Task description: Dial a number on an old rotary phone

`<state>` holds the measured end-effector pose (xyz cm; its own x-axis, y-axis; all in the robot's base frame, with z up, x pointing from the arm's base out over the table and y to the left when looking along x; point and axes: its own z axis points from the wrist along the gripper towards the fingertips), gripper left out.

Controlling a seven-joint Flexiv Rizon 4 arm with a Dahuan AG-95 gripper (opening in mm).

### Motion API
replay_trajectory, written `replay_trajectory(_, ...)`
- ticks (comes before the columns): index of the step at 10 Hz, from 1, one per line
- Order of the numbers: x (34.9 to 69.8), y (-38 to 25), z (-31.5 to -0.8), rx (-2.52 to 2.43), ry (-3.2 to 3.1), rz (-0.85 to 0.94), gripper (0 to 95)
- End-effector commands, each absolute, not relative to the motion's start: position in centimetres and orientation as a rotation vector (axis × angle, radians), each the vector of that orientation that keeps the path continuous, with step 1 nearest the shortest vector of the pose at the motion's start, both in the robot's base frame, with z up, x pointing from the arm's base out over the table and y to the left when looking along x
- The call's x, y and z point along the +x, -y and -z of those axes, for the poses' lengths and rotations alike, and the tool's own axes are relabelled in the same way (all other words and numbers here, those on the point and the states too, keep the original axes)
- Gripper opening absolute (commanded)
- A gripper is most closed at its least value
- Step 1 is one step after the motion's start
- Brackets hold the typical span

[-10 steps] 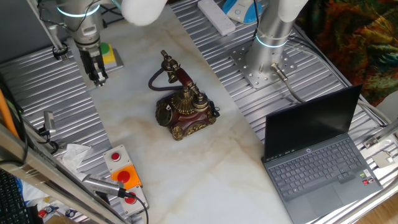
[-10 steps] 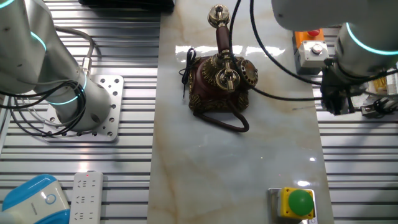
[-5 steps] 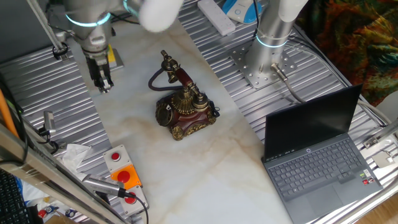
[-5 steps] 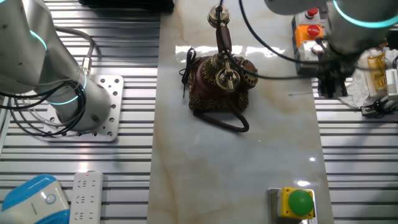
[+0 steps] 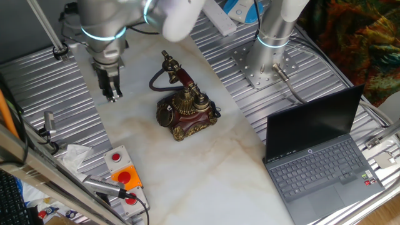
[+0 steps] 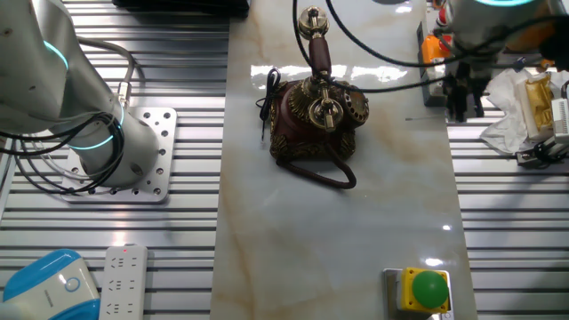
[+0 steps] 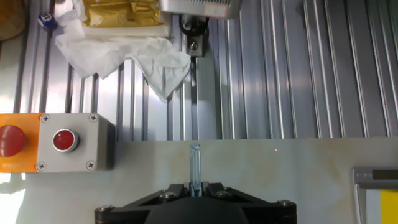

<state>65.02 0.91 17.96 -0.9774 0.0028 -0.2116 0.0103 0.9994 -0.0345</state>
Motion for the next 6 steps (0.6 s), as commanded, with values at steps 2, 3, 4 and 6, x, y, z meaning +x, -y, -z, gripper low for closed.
replay_trajectory(2,63.6,-2.1,-17.3,0.041,-2.896,0.066,0.0)
replay_trajectory(3,63.2,-2.5,-17.0,0.054,-2.888,0.064,0.0)
replay_trajectory(4,62.9,-2.8,-16.7,0.062,-2.880,0.063,0.0)
replay_trajectory(6,62.7,-2.9,-16.6,0.070,-2.878,0.053,0.0)
